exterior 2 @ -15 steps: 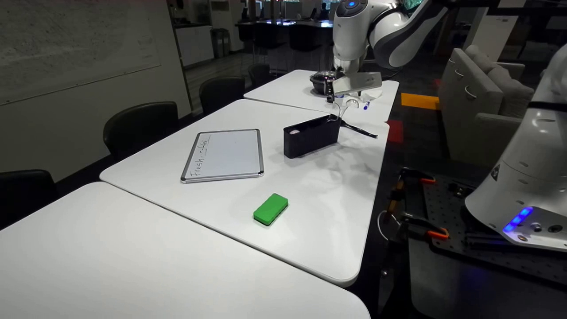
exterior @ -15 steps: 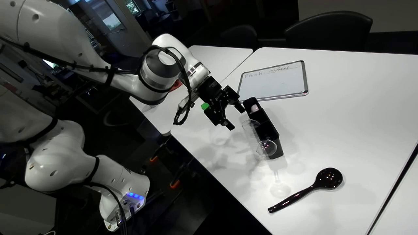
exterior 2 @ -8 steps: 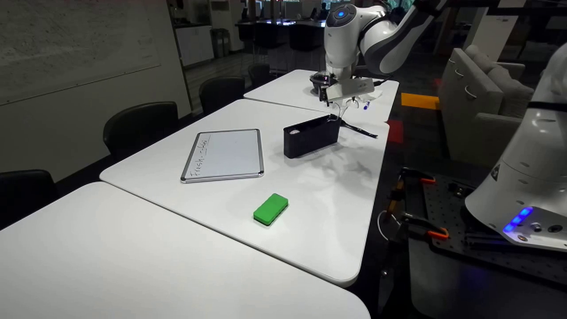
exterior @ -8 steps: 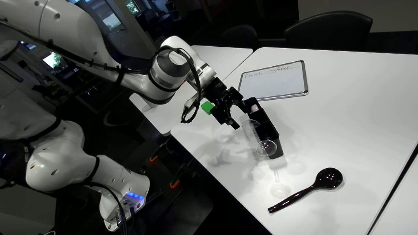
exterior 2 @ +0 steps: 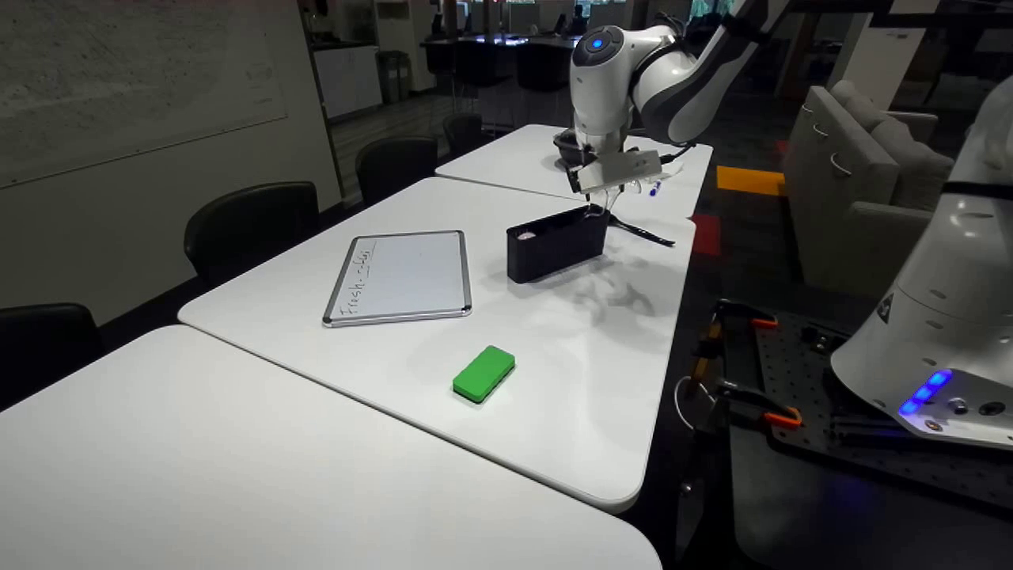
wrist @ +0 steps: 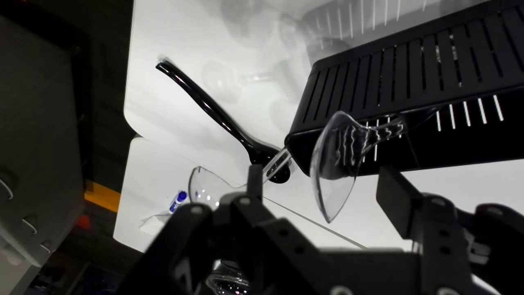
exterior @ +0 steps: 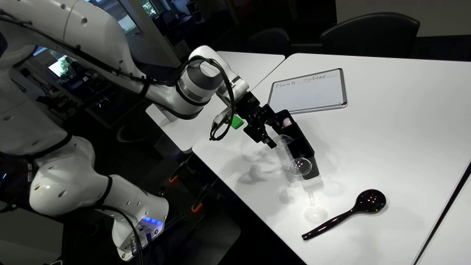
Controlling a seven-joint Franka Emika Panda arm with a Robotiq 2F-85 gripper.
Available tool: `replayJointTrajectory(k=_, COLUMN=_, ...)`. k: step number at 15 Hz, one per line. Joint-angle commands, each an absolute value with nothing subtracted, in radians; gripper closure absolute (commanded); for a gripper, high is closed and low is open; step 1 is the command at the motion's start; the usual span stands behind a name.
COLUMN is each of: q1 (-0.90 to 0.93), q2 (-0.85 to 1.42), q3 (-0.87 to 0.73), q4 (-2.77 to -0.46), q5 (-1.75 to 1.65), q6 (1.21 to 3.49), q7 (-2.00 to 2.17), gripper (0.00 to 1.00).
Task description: Put the clear spoon on the table
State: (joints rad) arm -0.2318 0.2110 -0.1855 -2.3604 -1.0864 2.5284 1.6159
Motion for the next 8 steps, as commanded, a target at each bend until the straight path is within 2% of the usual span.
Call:
replayJointTrajectory(k=1, q1=-0.199, q2=0.223, q3=-0.203, q4=-2.341, q5=-1.091, q6=2.502, q7=1.645, gripper=0.58)
replayJointTrajectory(k=6, q1=-0.181, q2=0.196, q3=-0.197, q4=-2.350, q5=-1.092, q6=2.504, q7=1.637, gripper=0.95)
replayJointTrajectory(k=7, q1=-0.177, q2=0.185, q3=-0.195, q4=-2.355, q5=-1.089, q6=2.507, q7=1.630, gripper=1.00)
replayJointTrajectory(k=8, q1=-0.173, q2=0.165, q3=-0.192, q4=-2.368, q5=-1.085, q6=2.509, q7=1.621, gripper=1.00)
